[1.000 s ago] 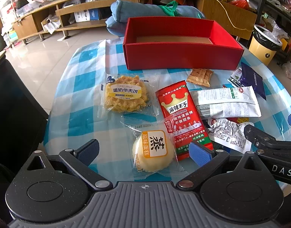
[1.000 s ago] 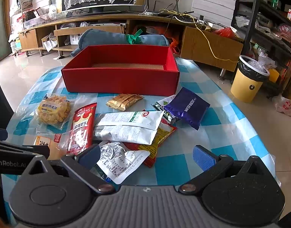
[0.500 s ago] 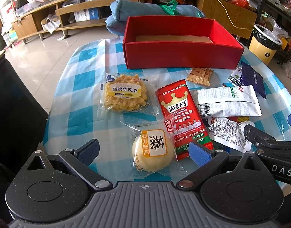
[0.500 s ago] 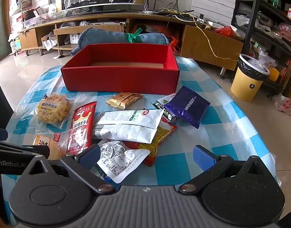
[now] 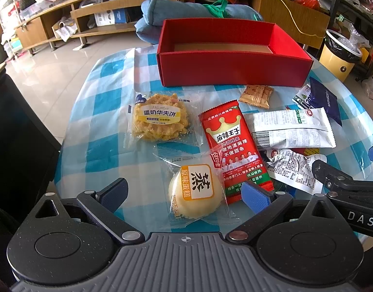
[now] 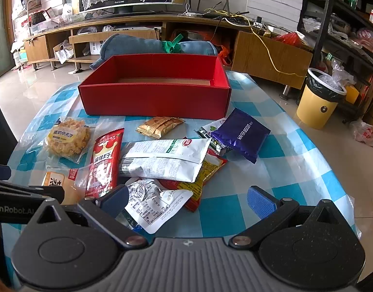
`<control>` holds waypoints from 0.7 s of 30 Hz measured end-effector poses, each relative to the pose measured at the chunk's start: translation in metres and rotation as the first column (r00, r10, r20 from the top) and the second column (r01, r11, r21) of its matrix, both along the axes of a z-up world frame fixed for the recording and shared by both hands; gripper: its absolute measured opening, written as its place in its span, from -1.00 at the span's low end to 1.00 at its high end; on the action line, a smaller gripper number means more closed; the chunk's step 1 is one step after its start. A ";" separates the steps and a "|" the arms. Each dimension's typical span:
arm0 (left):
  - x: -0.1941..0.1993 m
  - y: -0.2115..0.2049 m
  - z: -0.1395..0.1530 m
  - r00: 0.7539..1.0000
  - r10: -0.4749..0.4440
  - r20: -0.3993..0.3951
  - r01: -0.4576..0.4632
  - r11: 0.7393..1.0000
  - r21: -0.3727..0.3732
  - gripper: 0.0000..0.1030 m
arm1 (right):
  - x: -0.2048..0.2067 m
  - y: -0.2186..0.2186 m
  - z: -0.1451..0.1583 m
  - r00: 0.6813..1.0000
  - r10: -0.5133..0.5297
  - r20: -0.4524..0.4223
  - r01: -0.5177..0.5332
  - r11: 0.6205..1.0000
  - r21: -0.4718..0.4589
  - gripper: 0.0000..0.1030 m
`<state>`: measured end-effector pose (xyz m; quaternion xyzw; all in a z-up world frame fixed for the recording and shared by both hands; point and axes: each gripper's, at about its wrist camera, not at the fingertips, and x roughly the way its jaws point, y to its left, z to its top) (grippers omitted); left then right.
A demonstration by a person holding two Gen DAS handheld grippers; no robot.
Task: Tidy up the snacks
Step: 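Lower the left tool onto the wrapped bun while the right tool approaches the red spicy-strip packet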
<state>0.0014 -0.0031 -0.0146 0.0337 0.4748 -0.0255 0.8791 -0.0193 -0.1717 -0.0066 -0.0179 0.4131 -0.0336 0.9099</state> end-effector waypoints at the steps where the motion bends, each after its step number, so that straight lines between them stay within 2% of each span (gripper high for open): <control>1: -0.001 0.000 0.000 1.000 0.000 -0.001 0.000 1.000 0.000 0.96 | 0.000 0.000 0.000 1.000 0.000 0.000 0.000 1.000 0.001 0.93; 17: 0.007 0.000 -0.004 0.999 0.008 -0.043 -0.009 1.000 -0.013 0.95 | 0.003 0.000 -0.003 1.000 0.018 -0.021 -0.018 1.000 0.011 0.93; 21: 0.017 0.006 -0.006 0.996 0.033 -0.080 -0.037 0.998 -0.051 0.95 | 0.007 -0.004 -0.002 0.999 0.022 -0.025 -0.022 0.999 0.035 0.93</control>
